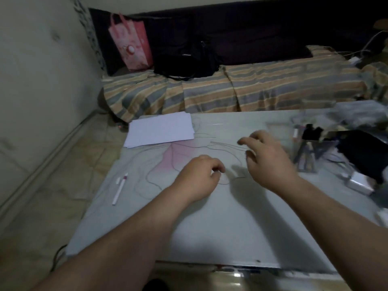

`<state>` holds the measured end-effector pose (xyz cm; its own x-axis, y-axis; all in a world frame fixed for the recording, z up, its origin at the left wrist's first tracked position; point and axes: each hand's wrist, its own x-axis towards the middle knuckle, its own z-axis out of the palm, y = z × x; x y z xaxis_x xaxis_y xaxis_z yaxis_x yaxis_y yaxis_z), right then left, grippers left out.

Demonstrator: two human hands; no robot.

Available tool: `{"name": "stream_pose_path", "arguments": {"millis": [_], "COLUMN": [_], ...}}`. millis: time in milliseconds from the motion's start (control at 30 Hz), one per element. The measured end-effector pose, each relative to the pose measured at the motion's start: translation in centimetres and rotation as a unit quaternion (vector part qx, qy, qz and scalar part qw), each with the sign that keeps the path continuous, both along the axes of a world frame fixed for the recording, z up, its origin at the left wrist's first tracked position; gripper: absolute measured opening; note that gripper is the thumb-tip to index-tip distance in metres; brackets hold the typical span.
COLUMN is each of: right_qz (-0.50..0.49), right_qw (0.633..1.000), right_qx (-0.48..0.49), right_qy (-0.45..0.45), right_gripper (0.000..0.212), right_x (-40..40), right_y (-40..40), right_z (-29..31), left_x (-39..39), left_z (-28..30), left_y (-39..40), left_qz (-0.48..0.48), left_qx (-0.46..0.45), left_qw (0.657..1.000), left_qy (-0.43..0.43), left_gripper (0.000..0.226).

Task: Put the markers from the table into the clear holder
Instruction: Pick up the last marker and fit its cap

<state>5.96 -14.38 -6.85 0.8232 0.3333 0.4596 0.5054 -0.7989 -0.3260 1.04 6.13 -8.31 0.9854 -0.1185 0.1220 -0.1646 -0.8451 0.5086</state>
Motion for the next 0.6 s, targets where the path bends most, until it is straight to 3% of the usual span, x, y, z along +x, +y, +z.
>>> {"name": "stream_pose_path", "arguments": {"millis": [167,300,467,600], "right_qz": [0.139,0.170,0.165,0.163], "right_qw": [0.984,0.977,0.976,0.974], "right_qx": [-0.061,-0.065,-0.073,-0.079], "right_qy": [0.089,0.109,0.121,0.134], "right_gripper": [0.038,0.038,0.038,0.038], "right_x": [-3.5,-4.2,-4.3,-4.4], "right_y": [7.3,10.3,11.7,11.6], "right_z": [-3.1,-4.2,-4.6,-5.0], "left_x": [-1.0,-3.9,-4.9,-3.9], "left_z": [-1.9,-5.3,-7.9,-7.5], "left_y": [13.5,21.3,22.2,18.7], "left_qz": [0.218,0.340,0.333,0.327], "left_qx": [0.014,-0.006,0.009,-0.036], "left_qw": [0.976,0.940,0.942,0.944], "left_qy": [0.011,0.041,0.028,0.027], "left_gripper": [0.024,0.020,0.027,0.023]}}
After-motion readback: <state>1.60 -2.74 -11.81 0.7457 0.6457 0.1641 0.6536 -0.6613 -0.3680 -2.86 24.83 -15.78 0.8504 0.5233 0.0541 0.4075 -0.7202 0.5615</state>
